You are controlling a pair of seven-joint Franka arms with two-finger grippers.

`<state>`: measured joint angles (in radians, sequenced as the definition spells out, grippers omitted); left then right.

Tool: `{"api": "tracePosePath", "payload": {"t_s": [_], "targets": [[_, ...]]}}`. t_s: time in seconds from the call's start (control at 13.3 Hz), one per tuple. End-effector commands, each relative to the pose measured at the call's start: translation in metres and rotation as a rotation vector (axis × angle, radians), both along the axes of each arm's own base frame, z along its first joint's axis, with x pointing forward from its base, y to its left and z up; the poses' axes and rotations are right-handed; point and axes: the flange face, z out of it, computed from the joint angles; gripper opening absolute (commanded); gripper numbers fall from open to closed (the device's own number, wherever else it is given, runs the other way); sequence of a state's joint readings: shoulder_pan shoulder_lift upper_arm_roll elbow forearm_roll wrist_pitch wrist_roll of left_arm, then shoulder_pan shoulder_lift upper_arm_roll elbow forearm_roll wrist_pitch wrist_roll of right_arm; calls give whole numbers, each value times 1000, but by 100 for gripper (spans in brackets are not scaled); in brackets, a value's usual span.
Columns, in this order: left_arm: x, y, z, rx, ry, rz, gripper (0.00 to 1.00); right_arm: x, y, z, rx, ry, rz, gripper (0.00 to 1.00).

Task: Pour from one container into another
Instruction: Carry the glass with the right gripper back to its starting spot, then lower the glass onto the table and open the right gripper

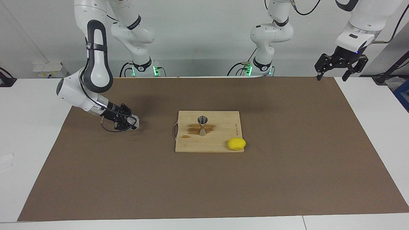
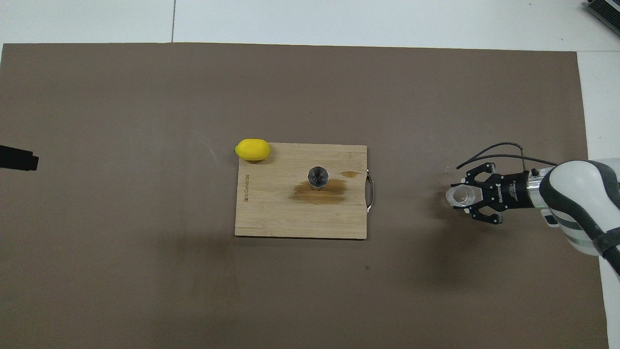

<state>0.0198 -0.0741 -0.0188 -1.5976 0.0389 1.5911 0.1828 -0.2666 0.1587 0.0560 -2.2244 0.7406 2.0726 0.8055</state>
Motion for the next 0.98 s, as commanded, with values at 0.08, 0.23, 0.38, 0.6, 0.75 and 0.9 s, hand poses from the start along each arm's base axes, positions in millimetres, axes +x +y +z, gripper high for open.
{"api": "tracePosePath", "payload": {"t_s": [0.08,0.23,0.38,0.6,0.75,0.9], "targets": [[26,7,4,-1,67,-5,100,-6,-14,-13,52,-23,16,0],[26,7,8,2,50,-35,100,-7,-16,-13,50,-23,8,37],[28,7,5,0,31,-67,100,-13,-23,-17,46,-18,-10,62],[30,5,3,1,17,-85,100,-13,-24,-14,45,-22,-10,74],[29,4,4,7,10,-89,100,-13,-28,-2,28,-45,-7,90],[27,2,4,3,21,-92,100,-14,-36,16,19,-71,-23,96]]}}
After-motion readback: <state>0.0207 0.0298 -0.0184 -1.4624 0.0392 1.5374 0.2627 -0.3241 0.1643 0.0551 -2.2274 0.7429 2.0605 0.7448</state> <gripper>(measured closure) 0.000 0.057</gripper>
